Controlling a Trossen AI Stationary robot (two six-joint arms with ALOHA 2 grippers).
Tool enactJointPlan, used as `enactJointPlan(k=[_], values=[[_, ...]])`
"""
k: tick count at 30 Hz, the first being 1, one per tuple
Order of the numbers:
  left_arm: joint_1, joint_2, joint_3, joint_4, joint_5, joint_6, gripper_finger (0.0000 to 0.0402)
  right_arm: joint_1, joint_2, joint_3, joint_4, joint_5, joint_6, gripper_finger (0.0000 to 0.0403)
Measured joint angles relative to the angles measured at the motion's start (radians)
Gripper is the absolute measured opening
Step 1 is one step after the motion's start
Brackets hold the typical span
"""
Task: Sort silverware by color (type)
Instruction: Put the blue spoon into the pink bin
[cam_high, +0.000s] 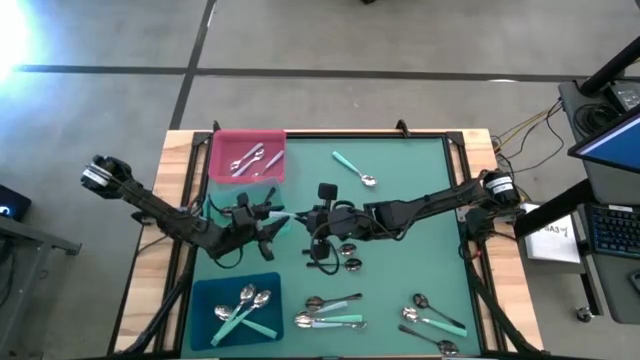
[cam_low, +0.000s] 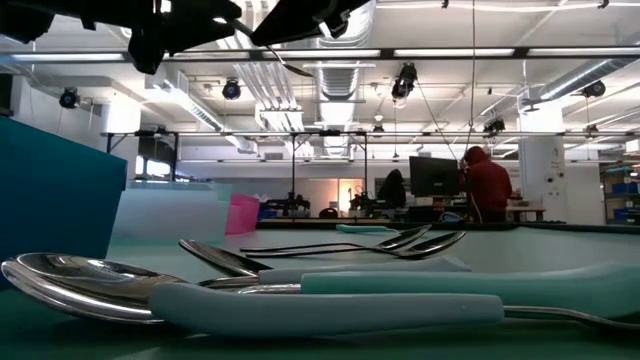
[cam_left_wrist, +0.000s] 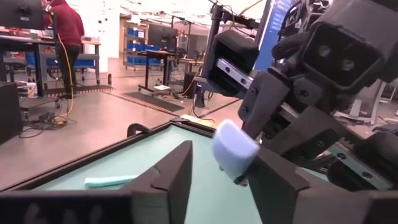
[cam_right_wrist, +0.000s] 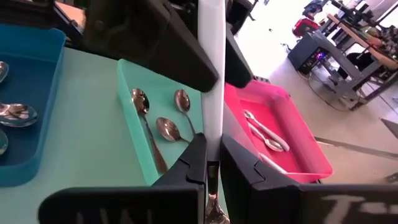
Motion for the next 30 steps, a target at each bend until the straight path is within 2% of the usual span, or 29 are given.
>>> enactJointPlan(k=[7, 11, 19, 22, 26, 30], values=[[0.007, 0.000, 0.002, 0.011, 0.037, -0.013, 0.0032, 0.012, 0.001, 0.000, 0.007, 0.008, -0.026, 0.0013], [0.025, -0.001, 0.002, 0.022, 0.085, -0.011, 0.0029, 0.013, 0.001, 0.000, 0.003, 0.012, -0.021, 0.0013], [0.032, -0.002, 0.002, 0.031, 0.097, -0.006, 0.0029, 0.014, 0.001, 0.000, 0.003, 0.009, -0.008, 0.0015], [0.041, -0.003, 0.001, 0.030, 0.107, -0.002, 0.0025, 0.014, 0.001, 0.001, -0.008, 0.001, -0.004, 0.0040], [0.061, -0.004, 0.001, 0.028, 0.111, 0.025, 0.0022, 0.014, -0.001, 0.001, -0.033, 0.001, 0.020, 0.0097], [0.104, -0.011, 0.001, 0.022, 0.086, 0.076, 0.0022, 0.020, -0.003, 0.001, -0.051, 0.077, 0.046, 0.0149]])
